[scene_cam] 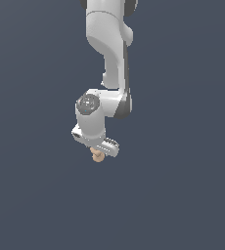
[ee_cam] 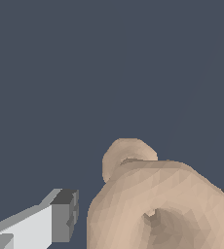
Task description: Pick up the object and move it to a goal position.
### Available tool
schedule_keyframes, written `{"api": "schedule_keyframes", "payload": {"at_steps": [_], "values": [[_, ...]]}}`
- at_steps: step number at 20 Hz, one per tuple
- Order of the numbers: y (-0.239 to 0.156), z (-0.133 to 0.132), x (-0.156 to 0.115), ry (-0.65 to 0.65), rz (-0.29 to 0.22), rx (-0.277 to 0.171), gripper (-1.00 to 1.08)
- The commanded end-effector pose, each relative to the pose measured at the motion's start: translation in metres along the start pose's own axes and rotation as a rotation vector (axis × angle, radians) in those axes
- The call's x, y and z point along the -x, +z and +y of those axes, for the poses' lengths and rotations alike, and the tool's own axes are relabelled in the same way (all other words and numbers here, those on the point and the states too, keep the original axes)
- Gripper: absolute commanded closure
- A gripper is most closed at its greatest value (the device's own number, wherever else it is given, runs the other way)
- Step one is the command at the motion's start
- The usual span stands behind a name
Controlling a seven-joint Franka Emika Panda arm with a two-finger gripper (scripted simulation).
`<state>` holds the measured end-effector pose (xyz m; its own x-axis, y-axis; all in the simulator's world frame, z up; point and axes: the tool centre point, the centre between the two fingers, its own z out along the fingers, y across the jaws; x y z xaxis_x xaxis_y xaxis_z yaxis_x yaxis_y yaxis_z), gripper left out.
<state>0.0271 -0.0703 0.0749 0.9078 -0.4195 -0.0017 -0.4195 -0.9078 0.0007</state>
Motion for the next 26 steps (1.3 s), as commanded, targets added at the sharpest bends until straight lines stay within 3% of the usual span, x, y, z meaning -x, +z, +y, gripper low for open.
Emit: {"api": "schedule_keyframes", "payload": {"at_steps": [1,2,3,17,26], "values": [[0.003,-0.001,-0.001,0.000,0.002,-0.001,-0.92],[0.002,-0.001,-0.001,0.000,0.002,-0.001,-0.92],[0.002,-0.001,-0.001,0.000,0.002,-0.001,1.08],[-0.002,0.000,-0.003,0.000,0.002,-0.001,1.08],[-0.044,0.009,-0.022,0.000,0.002,-0.001,1.08]]}}
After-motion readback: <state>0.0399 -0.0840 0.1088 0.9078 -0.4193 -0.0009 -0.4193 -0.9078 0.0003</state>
